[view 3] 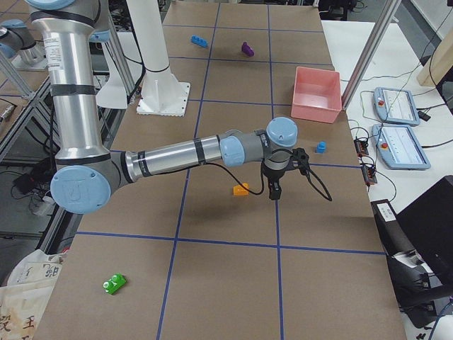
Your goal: Put all blocks into box
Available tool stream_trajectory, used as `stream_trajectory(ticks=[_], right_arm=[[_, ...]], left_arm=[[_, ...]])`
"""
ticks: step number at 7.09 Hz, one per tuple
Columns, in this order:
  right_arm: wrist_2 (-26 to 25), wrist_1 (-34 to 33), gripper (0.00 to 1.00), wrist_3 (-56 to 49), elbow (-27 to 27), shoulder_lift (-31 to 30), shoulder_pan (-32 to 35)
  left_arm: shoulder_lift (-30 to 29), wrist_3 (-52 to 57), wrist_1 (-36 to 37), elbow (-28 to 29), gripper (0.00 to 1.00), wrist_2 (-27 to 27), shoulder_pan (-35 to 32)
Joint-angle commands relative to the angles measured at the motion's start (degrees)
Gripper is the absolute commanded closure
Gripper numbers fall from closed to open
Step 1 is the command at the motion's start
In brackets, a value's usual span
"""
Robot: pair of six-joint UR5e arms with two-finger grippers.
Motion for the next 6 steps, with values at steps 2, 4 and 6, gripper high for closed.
stream_trajectory(ticks=[2, 4, 6], right_arm=[[-0.87, 4.38, 0.0, 13.05, 3.11, -1.43, -9.68], [-7.17, 18.35, 0.0, 23.67, 2.86, -5.63, -18.19], [-10.37, 18.39, 0.0, 22.82, 1.98, -7.32, -21.75]], left_arm=[[-0.2, -2.96, -0.11, -0.7, 0.0, -0.25, 0.07], [-0.19, -6.05, -1.68, -0.79, 0.0, -2.7, 0.07], [-0.55, -6.05, -1.69, -0.79, 0.0, -2.71, 0.07]])
